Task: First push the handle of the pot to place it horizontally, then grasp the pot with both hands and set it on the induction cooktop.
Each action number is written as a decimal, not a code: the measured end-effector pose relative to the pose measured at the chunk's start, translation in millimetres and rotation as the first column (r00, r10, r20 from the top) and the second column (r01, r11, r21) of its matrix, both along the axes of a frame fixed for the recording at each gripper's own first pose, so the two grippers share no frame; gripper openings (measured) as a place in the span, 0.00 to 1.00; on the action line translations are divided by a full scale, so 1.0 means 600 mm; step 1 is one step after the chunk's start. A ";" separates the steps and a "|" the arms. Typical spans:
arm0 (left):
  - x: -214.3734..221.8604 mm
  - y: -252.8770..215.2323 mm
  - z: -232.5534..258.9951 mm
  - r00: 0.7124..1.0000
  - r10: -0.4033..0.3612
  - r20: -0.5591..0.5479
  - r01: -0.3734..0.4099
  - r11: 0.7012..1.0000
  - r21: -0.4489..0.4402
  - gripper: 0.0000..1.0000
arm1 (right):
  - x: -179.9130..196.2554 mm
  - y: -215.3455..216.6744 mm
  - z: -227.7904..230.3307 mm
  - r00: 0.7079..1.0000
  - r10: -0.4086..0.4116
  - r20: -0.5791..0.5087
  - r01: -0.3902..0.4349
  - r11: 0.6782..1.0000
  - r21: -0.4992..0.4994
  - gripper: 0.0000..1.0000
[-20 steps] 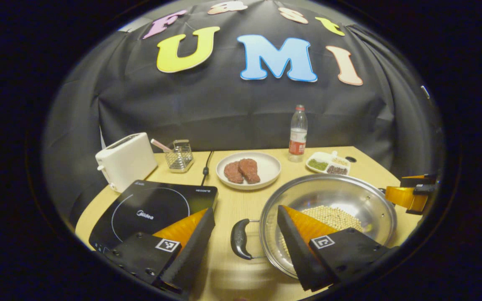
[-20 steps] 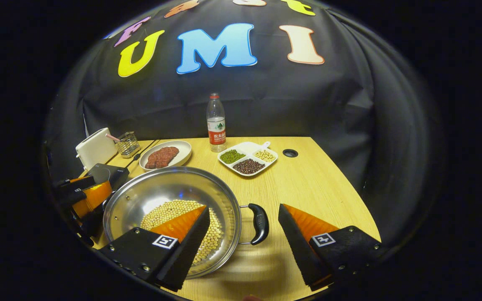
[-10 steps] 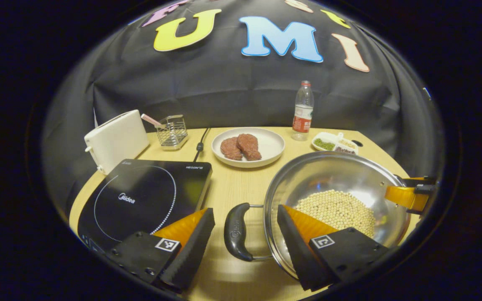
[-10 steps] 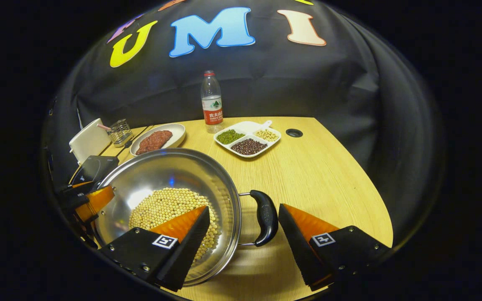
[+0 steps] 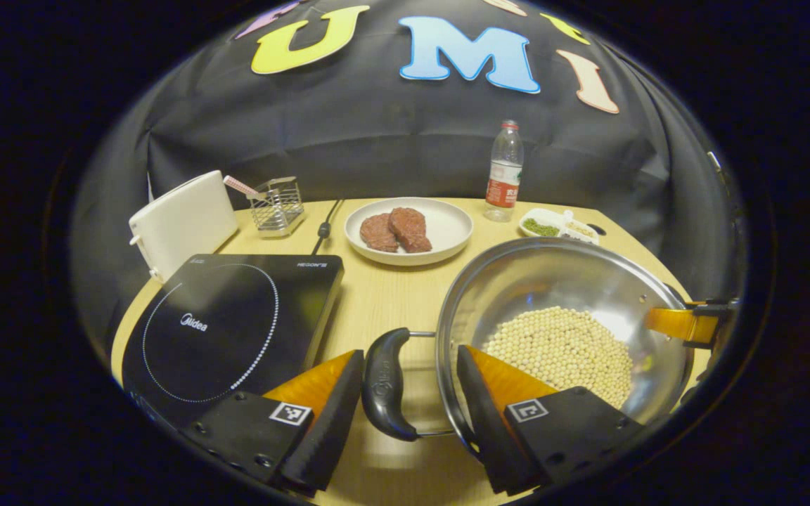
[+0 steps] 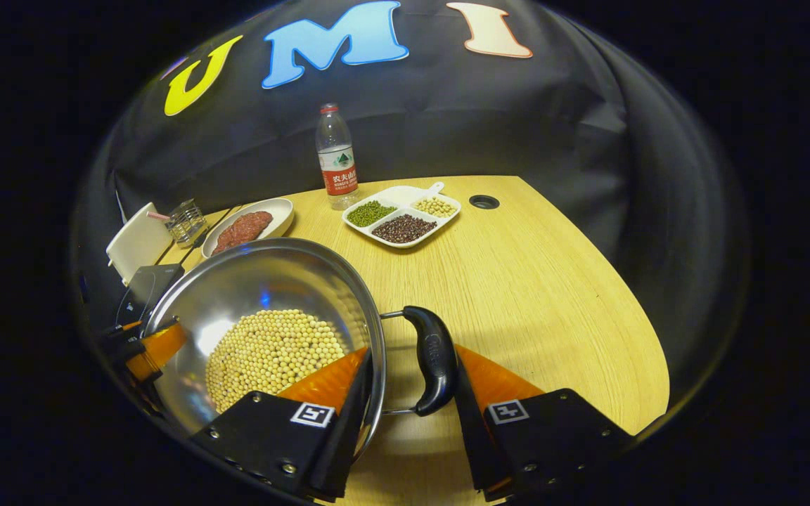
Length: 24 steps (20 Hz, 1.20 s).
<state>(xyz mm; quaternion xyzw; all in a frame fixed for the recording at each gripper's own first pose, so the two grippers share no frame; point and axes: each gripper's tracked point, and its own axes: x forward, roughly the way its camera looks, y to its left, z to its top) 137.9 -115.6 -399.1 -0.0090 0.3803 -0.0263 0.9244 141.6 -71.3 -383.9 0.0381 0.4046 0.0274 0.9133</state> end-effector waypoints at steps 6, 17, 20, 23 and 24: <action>0.012 0.004 0.001 1.000 0.007 0.015 -0.007 1.000 0.015 0.73 | -0.006 0.001 0.004 1.000 0.008 -0.006 -0.009 0.999 -0.039 0.53; 0.012 0.048 0.073 0.997 0.026 0.071 -0.026 1.000 0.003 0.67 | -0.007 0.037 0.086 0.999 0.028 0.039 -0.025 0.997 -0.076 0.53; 0.005 0.082 0.094 0.996 0.031 0.079 -0.032 0.999 0.004 0.68 | -0.016 0.066 0.107 0.998 0.029 0.050 -0.025 0.997 -0.071 0.53; -0.002 0.123 0.114 0.995 0.035 0.090 -0.036 0.999 0.018 0.72 | -0.026 0.102 0.122 0.998 0.031 0.056 -0.027 0.998 -0.059 0.53; -0.004 0.136 0.120 0.995 0.038 0.092 -0.040 0.999 0.021 0.72 | -0.028 0.114 0.127 0.998 0.033 0.059 -0.030 0.998 -0.055 0.53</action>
